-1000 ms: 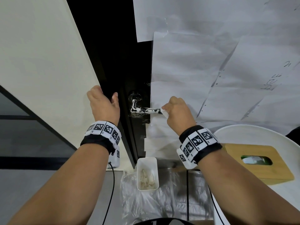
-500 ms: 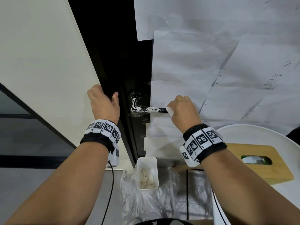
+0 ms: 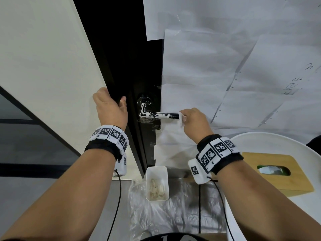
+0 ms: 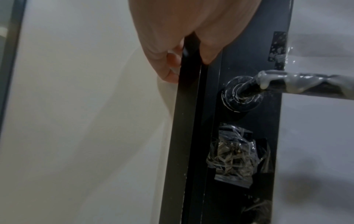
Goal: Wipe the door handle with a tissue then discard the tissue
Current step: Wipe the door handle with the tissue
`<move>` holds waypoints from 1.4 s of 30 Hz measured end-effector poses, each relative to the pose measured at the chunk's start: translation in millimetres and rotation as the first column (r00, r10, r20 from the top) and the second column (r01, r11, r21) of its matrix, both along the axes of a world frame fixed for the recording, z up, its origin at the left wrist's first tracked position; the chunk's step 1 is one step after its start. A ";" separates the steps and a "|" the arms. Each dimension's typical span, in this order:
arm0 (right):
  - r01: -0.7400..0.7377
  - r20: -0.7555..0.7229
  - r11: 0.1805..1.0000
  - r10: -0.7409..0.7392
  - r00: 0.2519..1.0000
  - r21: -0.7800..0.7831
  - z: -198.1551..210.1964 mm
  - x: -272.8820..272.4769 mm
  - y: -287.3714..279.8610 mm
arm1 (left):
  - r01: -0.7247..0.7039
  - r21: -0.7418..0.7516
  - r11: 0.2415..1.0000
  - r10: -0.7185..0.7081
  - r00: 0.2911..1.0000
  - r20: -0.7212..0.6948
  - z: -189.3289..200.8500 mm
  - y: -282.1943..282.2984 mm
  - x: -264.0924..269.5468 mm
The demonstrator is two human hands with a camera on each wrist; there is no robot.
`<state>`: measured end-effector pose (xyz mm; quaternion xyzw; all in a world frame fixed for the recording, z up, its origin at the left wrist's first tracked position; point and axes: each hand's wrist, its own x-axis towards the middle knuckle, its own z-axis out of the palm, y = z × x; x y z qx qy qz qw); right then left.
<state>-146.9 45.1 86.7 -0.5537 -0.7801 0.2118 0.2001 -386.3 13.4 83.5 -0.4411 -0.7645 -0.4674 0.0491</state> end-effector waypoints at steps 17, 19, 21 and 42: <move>-0.214 -0.665 0.668 -0.546 0.510 -0.713 16.0 -12.2 -28.1 | -0.002 0.002 1.000 0.002 1.000 0.015 -3.0 0.7 0.2; -0.163 -0.666 0.759 -0.421 0.616 -0.631 18.9 -9.4 -27.1 | -0.002 0.005 1.000 0.002 1.000 0.009 -3.5 0.7 -0.2; -0.020 -0.599 0.896 -0.279 0.750 -0.443 21.8 -4.4 -21.3 | 0.000 0.007 1.000 0.000 1.000 0.011 -3.2 0.5 0.1; -0.087 0.104 0.953 0.059 0.993 0.292 -0.2 -7.5 0.0 | 0.007 0.004 1.000 -0.007 1.000 -0.008 -6.3 1.1 -1.4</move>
